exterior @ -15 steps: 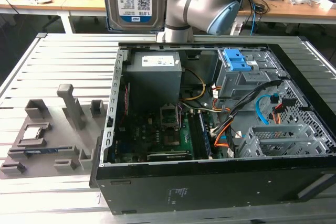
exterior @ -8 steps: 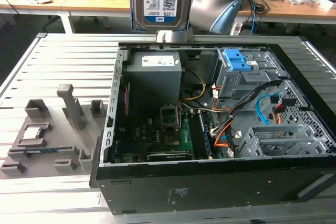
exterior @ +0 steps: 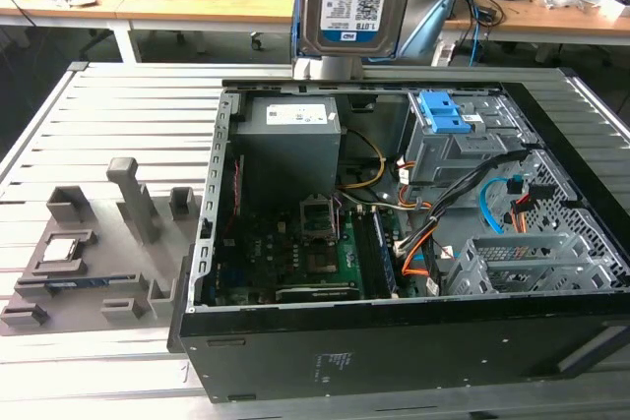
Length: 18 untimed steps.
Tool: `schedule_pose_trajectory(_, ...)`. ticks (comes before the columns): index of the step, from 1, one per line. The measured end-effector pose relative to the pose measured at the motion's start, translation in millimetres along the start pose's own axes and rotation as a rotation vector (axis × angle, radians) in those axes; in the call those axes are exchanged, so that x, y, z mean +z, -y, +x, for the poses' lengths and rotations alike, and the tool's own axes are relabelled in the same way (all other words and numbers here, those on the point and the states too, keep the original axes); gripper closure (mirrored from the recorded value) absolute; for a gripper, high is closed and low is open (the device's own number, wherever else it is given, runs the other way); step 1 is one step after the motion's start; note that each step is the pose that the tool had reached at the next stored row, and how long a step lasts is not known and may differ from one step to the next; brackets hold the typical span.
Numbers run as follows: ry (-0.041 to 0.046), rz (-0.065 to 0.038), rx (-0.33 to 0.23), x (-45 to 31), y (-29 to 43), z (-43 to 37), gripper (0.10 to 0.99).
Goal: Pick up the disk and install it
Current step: 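Pick up the disk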
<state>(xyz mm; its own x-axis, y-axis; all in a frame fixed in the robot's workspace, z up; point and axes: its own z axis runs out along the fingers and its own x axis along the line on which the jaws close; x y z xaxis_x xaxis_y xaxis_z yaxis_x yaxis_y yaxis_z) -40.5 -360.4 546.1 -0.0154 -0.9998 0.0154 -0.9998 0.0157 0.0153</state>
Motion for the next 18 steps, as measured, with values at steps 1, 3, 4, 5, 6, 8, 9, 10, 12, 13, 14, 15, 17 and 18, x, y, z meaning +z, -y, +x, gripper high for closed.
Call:
schedule_pose_trajectory(1, 0.0001, 0.000, 0.000, 0.0, 2.0, 0.0, 0.722)
schedule_pose_trajectory(3, 0.0002, 0.000, 0.000, 0.0, 2.0, 0.0, 0.722)
schedule_pose_trajectory(4, 0.0005, 0.000, 0.000, 0.0, 2.2, -0.1, 0.722)
schedule_pose_trajectory(5, 0.0154, 0.000, 0.000, 0.0, 2.3, 0.8, 0.722)
schedule_pose_trajectory(6, 0.0419, -0.001, -0.001, 0.1, 2.3, 2.9, 0.722)
schedule_pose_trajectory(8, 0.0520, -0.001, -0.001, 0.2, 2.2, 4.4, 0.722)
schedule_pose_trajectory(9, 0.0520, -0.001, -0.001, 0.2, 2.2, 4.4, 0.722)
schedule_pose_trajectory(10, 0.0520, -0.001, -0.001, 0.1, 2.2, 4.4, 0.722)
schedule_pose_trajectory(12, 0.0520, -0.001, -0.001, 0.1, 2.3, 4.5, 0.722)
schedule_pose_trajectory(13, 0.0520, -0.001, -0.001, 0.1, 2.3, 4.6, 0.722)
schedule_pose_trajectory(14, 0.0519, -0.001, -0.001, 0.1, 2.3, 4.6, 0.722)
schedule_pose_trajectory(15, 0.0519, -0.001, -0.001, 0.1, 2.3, 4.6, 0.722)
schedule_pose_trajectory(17, 0.0511, -0.001, -0.001, 0.2, 2.3, 5.3, 0.722)
schedule_pose_trajectory(18, 0.0499, -0.001, -0.001, 0.2, 2.3, 5.7, 0.722)
